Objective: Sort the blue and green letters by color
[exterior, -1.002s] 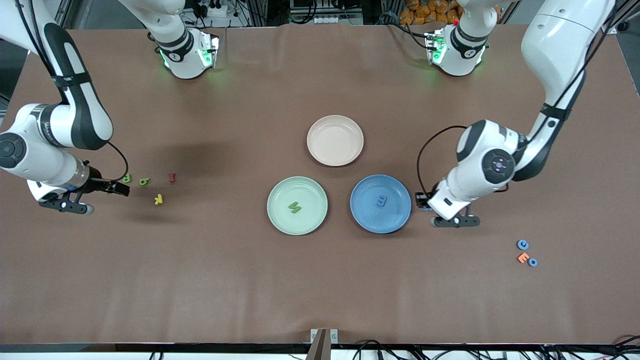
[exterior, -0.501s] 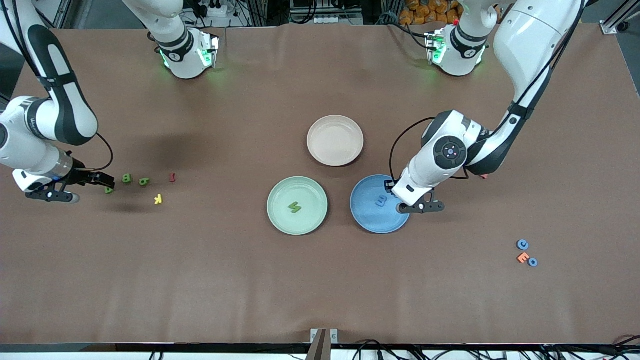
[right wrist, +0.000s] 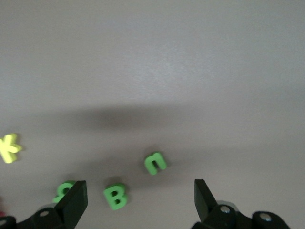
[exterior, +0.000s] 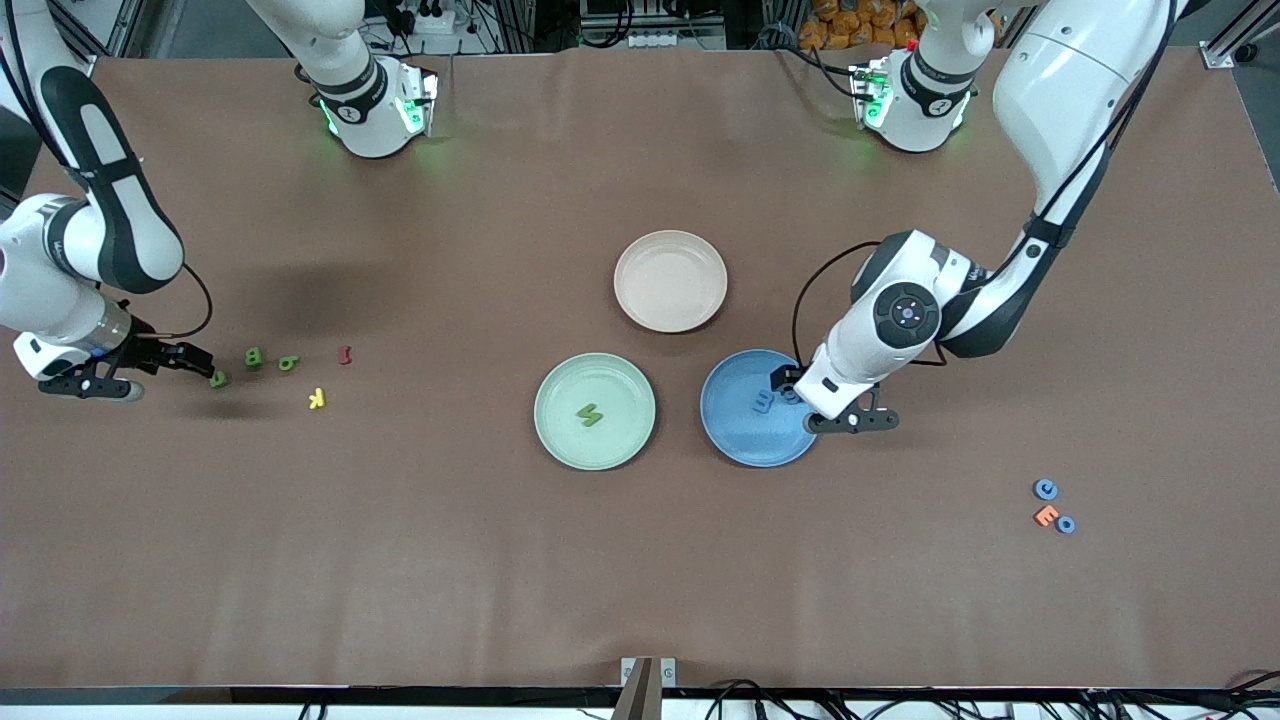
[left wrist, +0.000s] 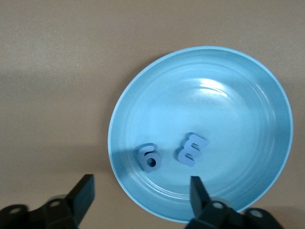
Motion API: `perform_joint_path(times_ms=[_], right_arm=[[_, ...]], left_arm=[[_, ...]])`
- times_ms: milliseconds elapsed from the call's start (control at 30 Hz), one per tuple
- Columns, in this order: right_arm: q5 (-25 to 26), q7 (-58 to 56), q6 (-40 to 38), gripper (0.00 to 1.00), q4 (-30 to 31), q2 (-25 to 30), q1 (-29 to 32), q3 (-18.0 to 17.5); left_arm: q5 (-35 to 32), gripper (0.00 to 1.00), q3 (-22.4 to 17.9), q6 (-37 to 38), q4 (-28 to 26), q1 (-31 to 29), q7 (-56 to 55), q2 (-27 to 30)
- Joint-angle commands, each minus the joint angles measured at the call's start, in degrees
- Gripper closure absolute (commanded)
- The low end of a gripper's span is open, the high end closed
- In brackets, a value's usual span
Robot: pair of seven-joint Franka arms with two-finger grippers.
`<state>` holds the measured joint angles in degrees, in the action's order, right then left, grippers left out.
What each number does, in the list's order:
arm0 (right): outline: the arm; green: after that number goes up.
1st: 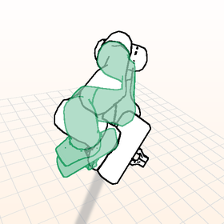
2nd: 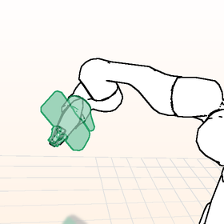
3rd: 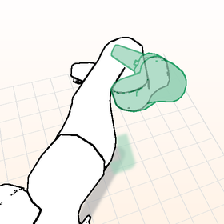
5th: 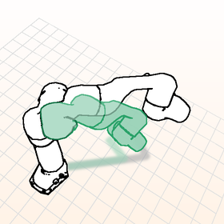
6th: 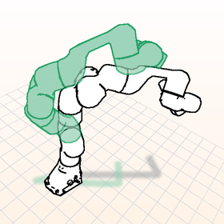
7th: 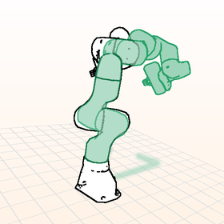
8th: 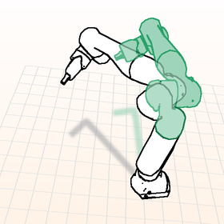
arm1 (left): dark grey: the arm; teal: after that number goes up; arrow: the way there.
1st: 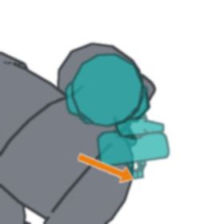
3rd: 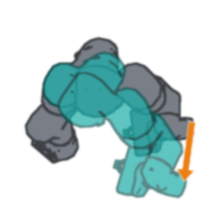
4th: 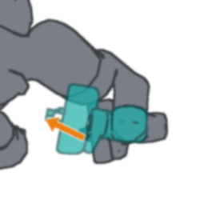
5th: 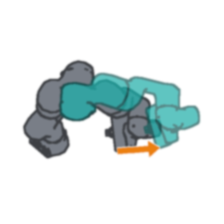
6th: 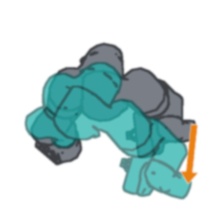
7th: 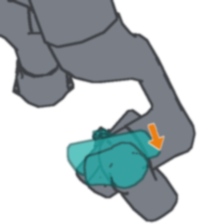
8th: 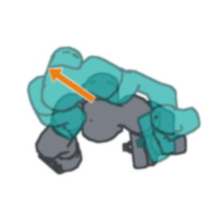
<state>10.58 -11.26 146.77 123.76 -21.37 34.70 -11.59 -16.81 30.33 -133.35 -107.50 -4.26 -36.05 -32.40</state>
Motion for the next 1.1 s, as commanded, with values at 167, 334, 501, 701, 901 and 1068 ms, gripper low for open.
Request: perform_joint_path(times_ms=[167, 334, 501, 701, 901, 1068], right_arm=[[1.1, -0.4, 7.8, 0.02, 1.3, -4.0, -0.7, 1.8], [1.1, -0.4, 10.7, 0.02, 2.4, -4.9, -1.9, 3.3], [1.1, -0.1, 11.3, 0.03, 3.6, -4.5, -3.6, 4.7], [1.0, -0.1, 12.2, 0.03, 4.8, -4.2, -3.8, 4.8], [1.0, -0.1, 12.8, 0.03, 5.5, -4.0, -3.8, 4.8], [1.1, -0.1, 14.0, 0.04, 6.5, -4.0, -3.6, 4.8]], left_arm=[[-4.4, 0.0, 0.3, 0.0, 0.0, -9.0, 11.3, 0.3], [-4.4, 0.0, 0.3, 0.0, 0.2, -13.1, 19.7, 0.1], [-4.5, 0.0, 0.3, 0.0, 0.9, -17.2, 29.3, -0.4], [-4.5, 0.0, -3.8, 0.0, 4.0, -18.9, 39.6, -1.1], [-4.5, 0.0, -7.4, 0.0, 7.5, -18.7, 45.5, -3.7], [-7.8, 0.0, -8.9, 0.0, 11.0, -18.8, 49.5, -6.2]])
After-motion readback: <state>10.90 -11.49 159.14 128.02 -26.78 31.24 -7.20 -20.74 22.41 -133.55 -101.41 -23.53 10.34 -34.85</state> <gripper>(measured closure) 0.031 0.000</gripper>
